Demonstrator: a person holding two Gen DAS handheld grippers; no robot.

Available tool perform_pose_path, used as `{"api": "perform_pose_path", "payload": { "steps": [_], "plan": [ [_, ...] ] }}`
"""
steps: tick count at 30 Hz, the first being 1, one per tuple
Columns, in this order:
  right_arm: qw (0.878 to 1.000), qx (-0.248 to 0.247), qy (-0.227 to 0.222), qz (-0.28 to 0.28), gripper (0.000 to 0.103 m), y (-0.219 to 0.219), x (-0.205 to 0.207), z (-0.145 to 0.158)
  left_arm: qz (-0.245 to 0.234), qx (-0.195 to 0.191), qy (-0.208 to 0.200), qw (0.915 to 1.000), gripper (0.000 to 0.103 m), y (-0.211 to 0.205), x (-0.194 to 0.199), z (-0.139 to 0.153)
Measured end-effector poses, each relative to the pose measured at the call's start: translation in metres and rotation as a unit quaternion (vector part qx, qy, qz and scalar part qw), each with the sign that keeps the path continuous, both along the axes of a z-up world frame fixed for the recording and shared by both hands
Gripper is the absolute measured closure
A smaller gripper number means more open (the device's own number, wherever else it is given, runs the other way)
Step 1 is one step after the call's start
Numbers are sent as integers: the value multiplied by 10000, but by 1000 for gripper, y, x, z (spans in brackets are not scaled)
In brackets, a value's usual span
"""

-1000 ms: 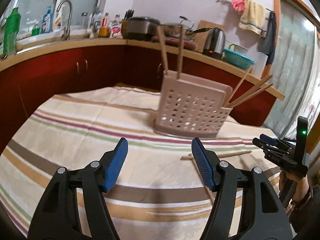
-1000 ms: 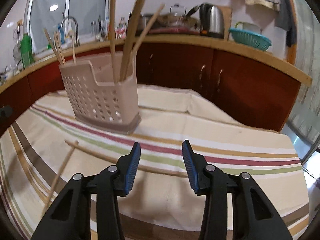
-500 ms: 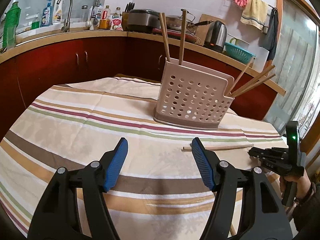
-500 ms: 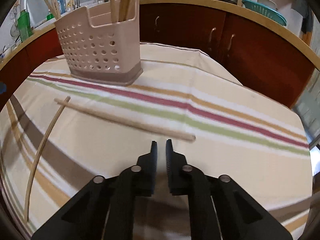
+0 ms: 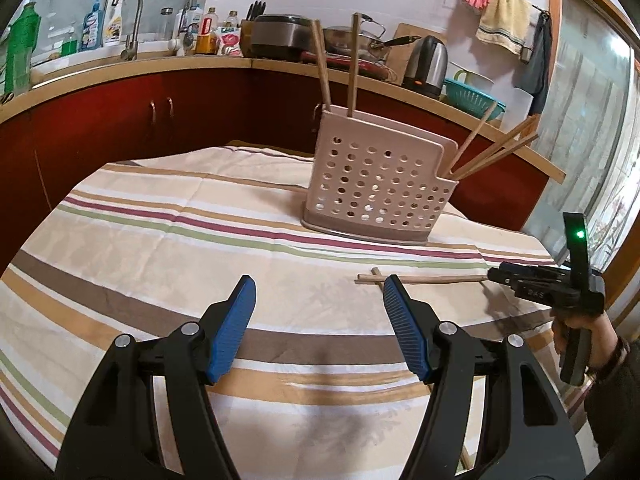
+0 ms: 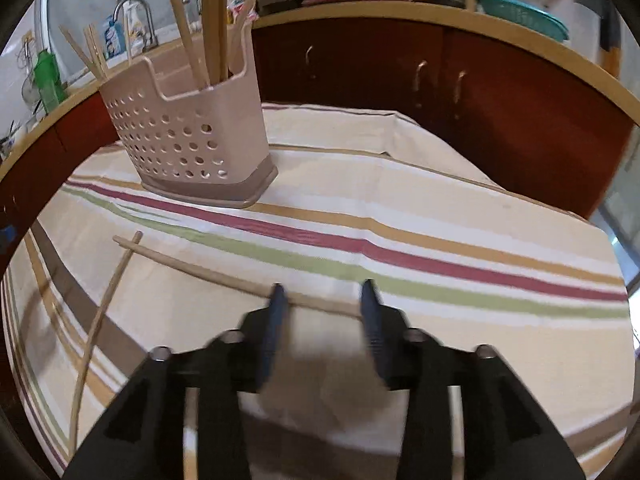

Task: Organize utensils
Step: 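Withdraw both open grippers from the basket toward the last loose chopsticks, then close the left gripper on a chopstick while the right gripper grasps the other chopstick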

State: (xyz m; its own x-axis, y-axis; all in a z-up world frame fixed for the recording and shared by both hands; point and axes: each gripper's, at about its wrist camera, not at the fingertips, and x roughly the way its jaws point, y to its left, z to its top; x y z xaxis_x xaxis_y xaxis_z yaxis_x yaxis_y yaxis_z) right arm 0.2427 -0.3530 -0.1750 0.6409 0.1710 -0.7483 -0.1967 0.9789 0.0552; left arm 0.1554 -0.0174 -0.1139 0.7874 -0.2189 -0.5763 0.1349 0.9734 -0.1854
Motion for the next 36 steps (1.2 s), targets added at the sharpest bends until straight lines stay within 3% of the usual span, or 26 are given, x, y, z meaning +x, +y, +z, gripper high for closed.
{"api": "perform_pose_path", "payload": {
  "steps": [6, 11, 14, 28, 34, 36],
  "plan": [
    [9992, -177, 241, 281, 62, 3, -2, -5, 45, -78, 74, 9999, 38, 6, 3, -3],
    [9974, -525, 241, 423, 88, 8, -38, -3, -20, -123, 103, 9999, 38, 4, 2, -5],
    [9976, -516, 212, 402, 91, 7, -60, -3, -130, -135, 124, 9997, 38, -3, -3, -7],
    [9998, -103, 77, -128, 96, 1, -180, 0, -1090, -121, 536, 9925, 38, -76, -48, -34],
    [9997, -2, 30, -228, 96, 0, -205, -4, -1514, 187, 928, 9839, 39, -110, -66, -65],
    [9996, 72, 7, -277, 97, 1, -209, -5, -1500, 362, 858, 9843, 42, -110, -73, -69]
  ]
}}
